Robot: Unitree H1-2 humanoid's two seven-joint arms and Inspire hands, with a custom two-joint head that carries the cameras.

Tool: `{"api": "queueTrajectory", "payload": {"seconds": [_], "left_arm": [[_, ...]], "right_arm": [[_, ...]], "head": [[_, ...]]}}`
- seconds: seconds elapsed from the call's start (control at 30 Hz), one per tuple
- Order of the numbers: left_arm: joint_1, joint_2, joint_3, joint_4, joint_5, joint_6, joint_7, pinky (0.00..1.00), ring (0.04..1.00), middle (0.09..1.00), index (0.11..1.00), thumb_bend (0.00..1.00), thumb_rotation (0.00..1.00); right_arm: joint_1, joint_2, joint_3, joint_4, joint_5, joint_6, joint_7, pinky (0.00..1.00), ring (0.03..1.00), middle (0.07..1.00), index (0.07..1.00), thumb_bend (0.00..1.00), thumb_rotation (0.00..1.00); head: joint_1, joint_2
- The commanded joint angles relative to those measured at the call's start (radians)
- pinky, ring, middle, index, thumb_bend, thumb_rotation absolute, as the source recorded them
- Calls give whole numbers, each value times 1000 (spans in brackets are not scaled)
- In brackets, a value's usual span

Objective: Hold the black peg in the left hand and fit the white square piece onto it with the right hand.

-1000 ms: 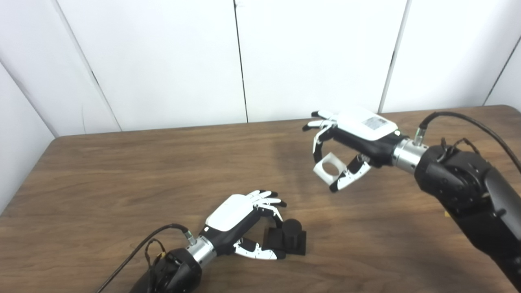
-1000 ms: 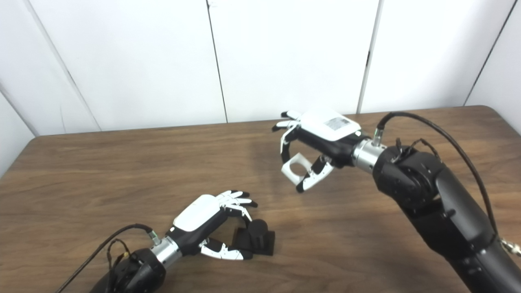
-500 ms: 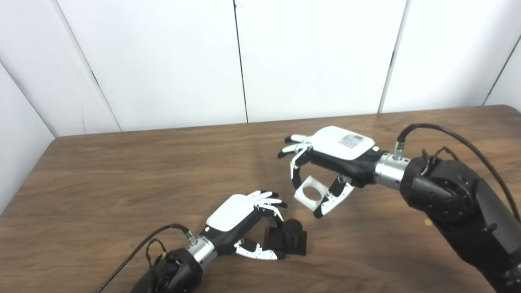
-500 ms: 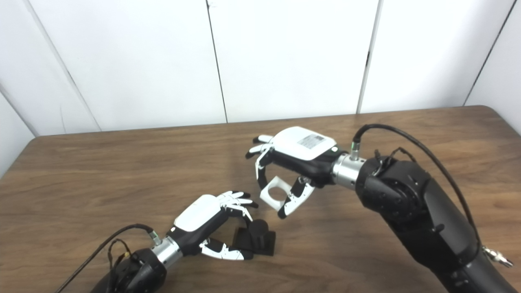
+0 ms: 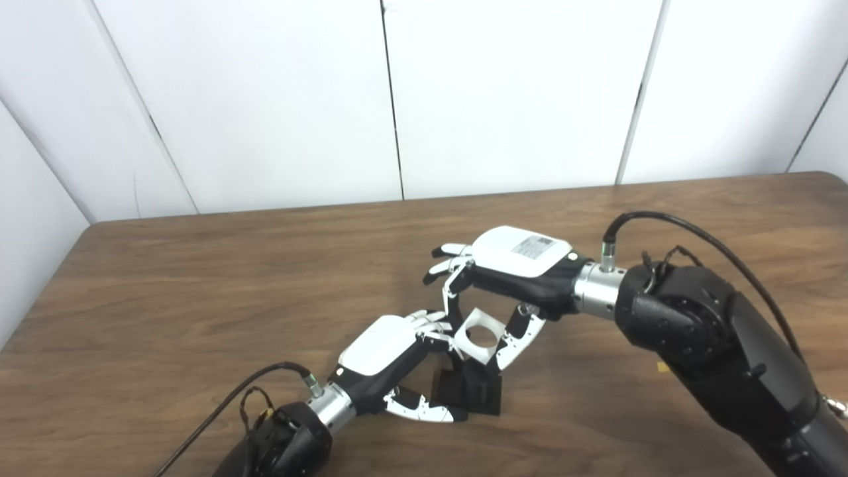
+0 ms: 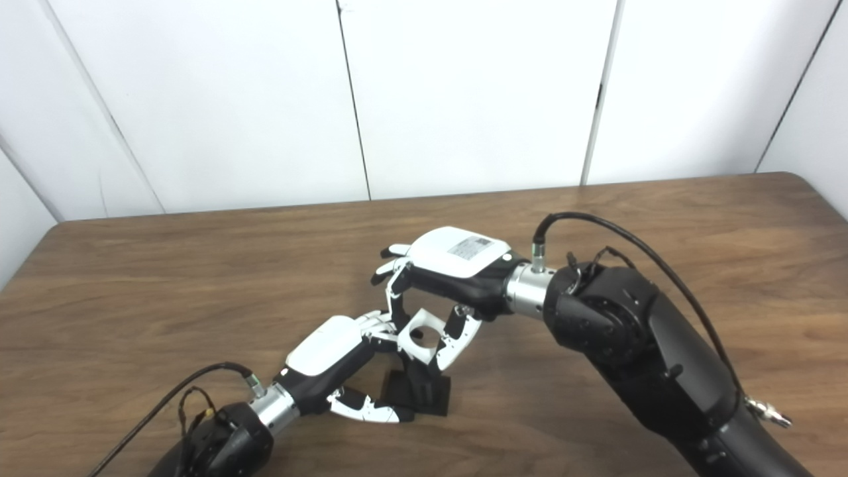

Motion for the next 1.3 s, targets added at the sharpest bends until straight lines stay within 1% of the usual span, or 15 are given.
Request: {"api": "queueTrajectory", "payload": {"seconds": [0.0, 0.13, 0.37, 0.53, 0.7, 0.77, 0.97, 1.07, 1.27], "left_arm": [[-22, -8, -20, 17, 33, -5, -7, 942, 931, 847, 532, 551, 362], [-27, -9, -24, 17, 39, -1, -10, 949, 936, 855, 534, 548, 351], [-30, -10, -25, 13, 37, 7, -14, 954, 937, 854, 533, 557, 319], [-31, -11, -22, 15, 37, 2, -7, 939, 926, 857, 527, 553, 323], [-35, -7, -25, 12, 41, 7, -18, 943, 926, 853, 538, 548, 357], [-35, -8, -23, 19, 40, 4, -13, 942, 923, 852, 537, 552, 362], [-36, -11, -22, 30, 39, 4, -8, 947, 920, 850, 538, 556, 346], [-38, -9, -22, 35, 38, 3, -10, 949, 922, 853, 541, 552, 362], [-36, -10, -18, 29, 33, 9, -12, 951, 924, 854, 529, 545, 345]], "right_arm": [[-56, 7, -6, 1, -3, -8, 1, 889, 975, 876, 488, 525, 145], [-52, 11, -3, 7, 3, -2, 9, 886, 976, 877, 489, 525, 145], [-42, 13, 5, 20, 7, -14, 10, 882, 973, 876, 489, 525, 146], [-34, 10, 10, 13, 13, -7, 17, 893, 974, 876, 489, 525, 146], [-27, 8, 12, 8, 20, -5, 22, 898, 976, 878, 489, 525, 146], [-26, 8, 13, 6, 20, -6, 23, 895, 975, 877, 489, 525, 146], [-28, 10, 11, 0, 33, 0, 30, 893, 974, 880, 488, 525, 146], [-29, 8, 9, -5, 38, 6, 38, 897, 977, 880, 488, 525, 146], [-29, 0, 7, -22, 39, 14, 59, 888, 979, 882, 488, 525, 148]], "head": [[0, 3], [2, 6], [8, 15], [10, 20], [10, 26], [11, 24], [7, 15], [6, 15], [6, 19]]}}
